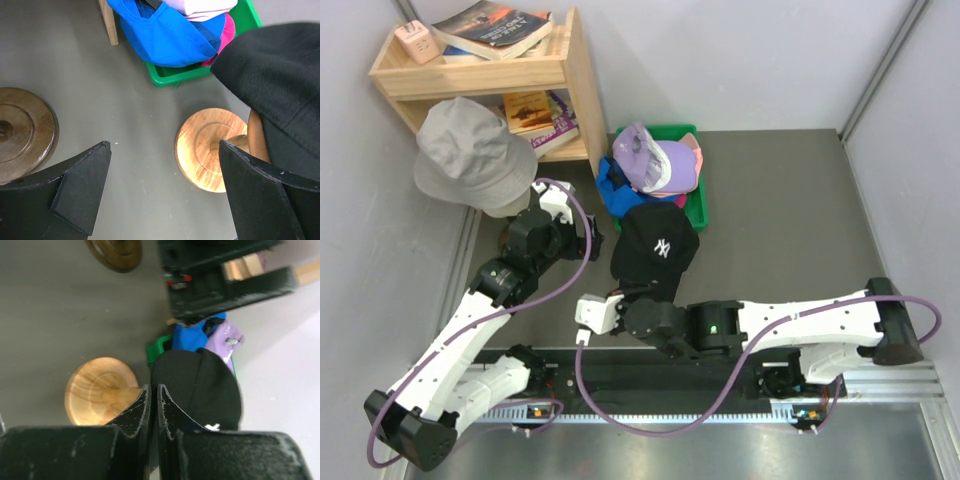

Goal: Stack the hats

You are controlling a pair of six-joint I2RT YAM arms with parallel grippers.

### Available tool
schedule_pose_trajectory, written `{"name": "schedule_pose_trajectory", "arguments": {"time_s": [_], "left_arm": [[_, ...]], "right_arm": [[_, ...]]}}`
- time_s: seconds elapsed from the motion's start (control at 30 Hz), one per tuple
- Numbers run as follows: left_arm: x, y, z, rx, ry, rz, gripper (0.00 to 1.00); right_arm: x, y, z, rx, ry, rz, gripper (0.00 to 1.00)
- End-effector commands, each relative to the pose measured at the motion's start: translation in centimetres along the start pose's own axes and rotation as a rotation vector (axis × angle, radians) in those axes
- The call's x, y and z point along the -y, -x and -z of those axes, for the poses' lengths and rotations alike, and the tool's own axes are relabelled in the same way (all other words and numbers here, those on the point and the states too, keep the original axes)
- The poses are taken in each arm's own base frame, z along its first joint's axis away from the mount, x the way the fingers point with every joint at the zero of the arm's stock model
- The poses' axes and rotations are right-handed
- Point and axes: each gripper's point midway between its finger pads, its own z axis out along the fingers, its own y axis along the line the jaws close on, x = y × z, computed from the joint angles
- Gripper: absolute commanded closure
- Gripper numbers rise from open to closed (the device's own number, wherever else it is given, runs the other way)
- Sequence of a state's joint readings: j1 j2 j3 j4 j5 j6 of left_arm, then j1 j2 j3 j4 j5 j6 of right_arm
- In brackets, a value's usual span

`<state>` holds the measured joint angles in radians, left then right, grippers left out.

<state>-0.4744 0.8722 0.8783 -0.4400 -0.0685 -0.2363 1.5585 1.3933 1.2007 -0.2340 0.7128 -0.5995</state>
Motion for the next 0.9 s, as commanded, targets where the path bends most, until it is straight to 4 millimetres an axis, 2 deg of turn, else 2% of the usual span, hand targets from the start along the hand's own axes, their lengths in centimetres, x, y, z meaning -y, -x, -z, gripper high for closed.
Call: {"name": "schedule_pose_trajectory", "arguments": {"time_s": [0.0, 0.13, 0.37, 0.63, 0.83, 0.87], "left_arm": [[0.5, 1.5, 0.1, 0.064, -0.021, 0.013, 0.07], [0.5, 1.6, 0.2, 0.067, -0.02, 0.014, 0.07], [0.5, 1.5, 0.2, 0.066, -0.02, 0.016, 0.07], [0.5, 1.6, 0.3, 0.07, -0.018, 0.018, 0.07], [0.5, 1.5, 0.2, 0.064, -0.02, 0.017, 0.07], [0.4, 1.5, 0.1, 0.065, -0.017, 0.018, 0.07]], "right_arm": [[-1.5, 2.1, 0.0, 0.037, 0.048, -0.035, 1.0], [-4.3, 2.2, -0.5, 0.047, 0.116, -0.038, 1.0], [-6.9, 2.3, -1.1, 0.054, 0.181, -0.069, 1.0], [-11.2, 1.4, -1.4, 0.049, 0.304, -0.13, 1.0], [-12.1, 0.8, -1.6, 0.037, 0.31, -0.148, 1.0], [-12.2, 0.8, -1.6, 0.033, 0.309, -0.154, 0.96]]}}
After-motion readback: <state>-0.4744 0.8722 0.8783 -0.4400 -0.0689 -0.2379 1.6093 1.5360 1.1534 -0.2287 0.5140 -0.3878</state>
